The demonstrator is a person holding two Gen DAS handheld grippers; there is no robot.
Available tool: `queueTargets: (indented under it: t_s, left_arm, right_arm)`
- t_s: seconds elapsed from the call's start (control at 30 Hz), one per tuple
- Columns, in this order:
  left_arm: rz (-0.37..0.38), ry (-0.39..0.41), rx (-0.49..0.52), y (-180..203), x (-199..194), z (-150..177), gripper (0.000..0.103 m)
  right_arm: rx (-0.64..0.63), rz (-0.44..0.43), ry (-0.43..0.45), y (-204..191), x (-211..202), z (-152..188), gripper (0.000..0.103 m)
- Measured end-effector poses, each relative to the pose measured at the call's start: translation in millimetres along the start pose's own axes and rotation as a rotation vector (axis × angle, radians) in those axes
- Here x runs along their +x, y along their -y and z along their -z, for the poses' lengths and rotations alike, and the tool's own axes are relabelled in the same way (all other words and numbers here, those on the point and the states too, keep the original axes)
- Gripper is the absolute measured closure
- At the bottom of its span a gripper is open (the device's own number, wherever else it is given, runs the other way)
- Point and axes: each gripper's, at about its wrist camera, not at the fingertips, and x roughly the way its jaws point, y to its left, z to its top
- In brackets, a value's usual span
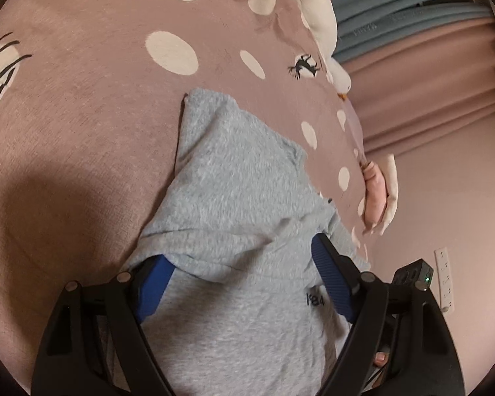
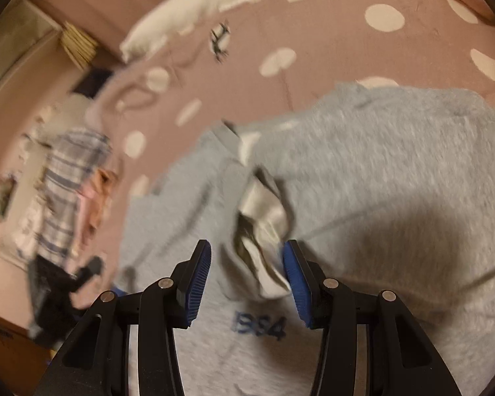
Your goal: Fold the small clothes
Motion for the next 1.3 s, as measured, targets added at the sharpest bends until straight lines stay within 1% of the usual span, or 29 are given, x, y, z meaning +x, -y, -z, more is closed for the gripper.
queueTargets:
  t_s: [0.07,0.13,0.17,0.23,0.27,0.33,0.4,0.43,0.47,0.53,0.57,0.6,0.63,0.7,0.73,0.77,0.8,0.83,0.87,1.0,1.03,1.1,1.17,1.23,1.3]
  left_arm:
    - [-0.002,-0.029,0.000,1,-3,2,0.019]
    - [-0.025,-0.063,0.042,8,-8,7,0.017]
    - [-0.021,-0.075,0.072,11,-13,11,0.017]
    - [-0.006,-0.080,0.116,17,-25,19,0.017]
    - [0.012,-0.074,0.131,21,-31,20,0.017]
    - [0.038,-0.050,0.136,26,-38,18,0.017]
    - [0.073,-0.017,0.144,35,-40,10,0.017]
    - [0.077,-0.005,0.147,38,-39,5,0.017]
    - [0.087,0.000,0.149,43,-35,-1,0.017]
    - [0.145,-0.030,0.144,49,-17,-16,0.017]
    - [0.152,-0.040,0.132,49,-7,-24,0.017]
    - [0.130,-0.046,0.122,47,3,-32,0.017]
    - [0.068,-0.037,0.118,43,16,-41,0.017]
    - [-0.012,-0.025,0.107,34,28,-50,0.017]
    - [-0.074,-0.010,0.096,26,34,-55,0.017]
    - [-0.111,-0.001,0.084,17,38,-58,0.018]
    - [-0.092,0.000,0.056,7,39,-61,0.020]
    - [-0.061,0.009,0.036,4,36,-61,0.020]
    - [-0.047,0.013,0.034,3,31,-61,0.020]
    - [-0.046,0.012,0.078,7,8,-51,0.019]
    - [-0.052,0.013,0.094,8,-1,-45,0.018]
    - [-0.052,0.007,0.121,8,-15,-33,0.017]
    - [-0.060,-0.009,0.148,11,-25,-13,0.017]
    - [-0.061,-0.027,0.181,14,-34,7,0.017]
    - [-0.070,-0.037,0.219,18,-44,28,0.017]
  right_arm:
    - [-0.004,0.023,0.006,-2,-5,2,0.054]
    - [-0.046,0.058,0.064,-9,-19,3,0.054]
    - [-0.081,0.074,0.103,-15,-26,3,0.054]
    - [-0.142,0.066,0.158,-26,-36,1,0.054]
    - [-0.174,0.039,0.173,-31,-38,-1,0.054]
    - [-0.217,0.001,0.164,-39,-33,-5,0.054]
    - [-0.236,0.002,0.139,-42,-22,-7,0.054]
    - [-0.245,0.009,0.131,-44,-15,-9,0.055]
    - [-0.249,0.017,0.112,-44,-6,-11,0.060]
    - [-0.226,0.015,0.072,-42,7,-11,0.070]
    - [-0.202,0.018,0.056,-37,12,-10,0.070]
    - [-0.186,0.026,0.053,-35,14,-7,0.070]
    - [-0.171,0.027,0.053,-30,14,-4,0.071]
    - [-0.156,0.023,0.054,-25,11,0,0.075]
    - [-0.155,0.031,0.052,-23,10,2,0.081]
    - [-0.161,0.044,0.042,-21,9,4,0.087]
    - [-0.164,0.046,0.033,-20,9,5,0.089]
    - [-0.161,0.037,0.024,-17,7,6,0.091]
    - [-0.158,0.032,0.020,-16,6,6,0.091]
    - [-0.172,0.029,0.019,-16,-6,11,0.090]
    - [-0.177,0.026,0.020,-17,-12,15,0.088]
    - [-0.179,0.023,0.028,-18,-23,22,0.078]
    - [-0.171,0.016,0.045,-15,-37,33,0.059]
    - [-0.149,0.017,0.057,-10,-47,44,0.056]
    - [-0.119,0.008,0.047,0,-58,58,0.056]
